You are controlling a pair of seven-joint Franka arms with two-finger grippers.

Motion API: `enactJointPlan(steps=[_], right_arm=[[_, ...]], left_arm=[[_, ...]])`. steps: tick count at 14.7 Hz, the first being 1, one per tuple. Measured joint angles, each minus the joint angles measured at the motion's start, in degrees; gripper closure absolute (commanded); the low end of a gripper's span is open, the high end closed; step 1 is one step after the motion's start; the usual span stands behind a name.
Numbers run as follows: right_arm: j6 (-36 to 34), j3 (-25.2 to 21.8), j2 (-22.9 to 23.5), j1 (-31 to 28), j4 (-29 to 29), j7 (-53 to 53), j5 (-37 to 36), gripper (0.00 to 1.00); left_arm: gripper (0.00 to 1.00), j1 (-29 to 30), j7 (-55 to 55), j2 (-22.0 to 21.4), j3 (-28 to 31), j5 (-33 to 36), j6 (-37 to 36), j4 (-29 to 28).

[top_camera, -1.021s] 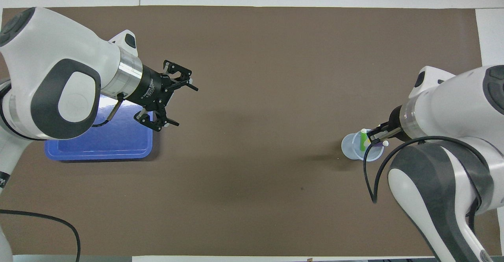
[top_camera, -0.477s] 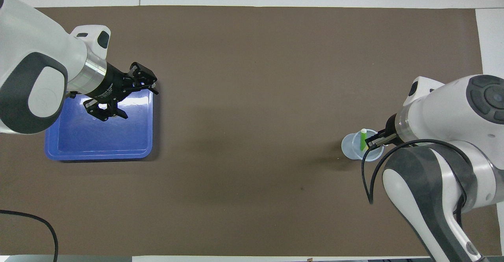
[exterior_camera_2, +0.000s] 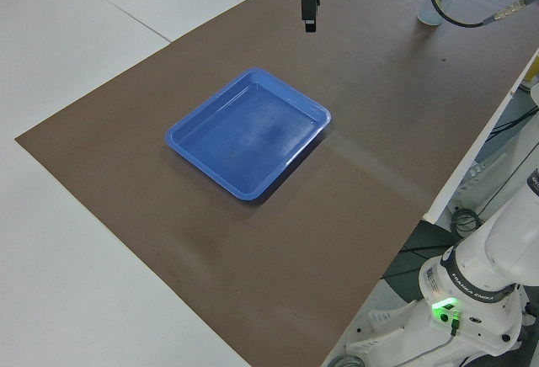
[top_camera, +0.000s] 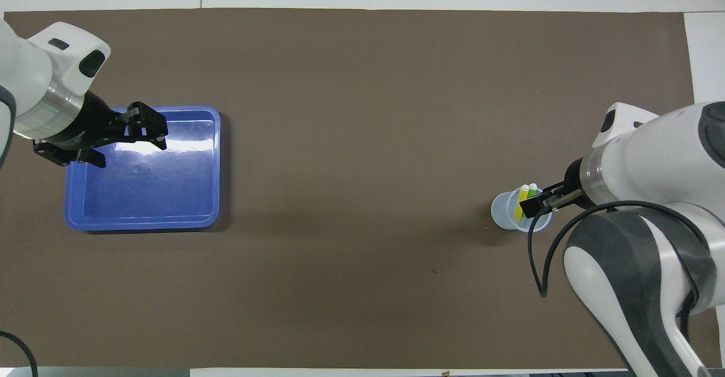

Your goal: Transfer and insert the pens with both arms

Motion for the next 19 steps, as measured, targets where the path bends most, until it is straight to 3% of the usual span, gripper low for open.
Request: enactJointPlan(steps=[4,8,13,19], right_arm=[[-10.41,-0.13,-1.62,-4.18,8.86,0.00,-0.01,0.00],[-17.30,-0.35,-1.03,-9.69,15.73,-0.02,-0.02,0.00],[-11.94,-0.48,1.58,-12.36,17.78,-0.02,-2.04,0.00],[-12.03,-0.54,5.48,-14.72,20.56,0.29,-2.41,0.00]], left_arm=[[0.00,3.57,11.97,-3.84,-0.11,0.74,-5.17,0.40],[0.00,7.01,19.82,-5.33,-1.24,0.74,-4.33,-0.61],[0.00,6.30,19.06,-5.29,-2.14,0.47,-2.53,-0.76],[0.00,5.10,17.02,-4.55,-2.28,0.29,-5.04,2.59]])
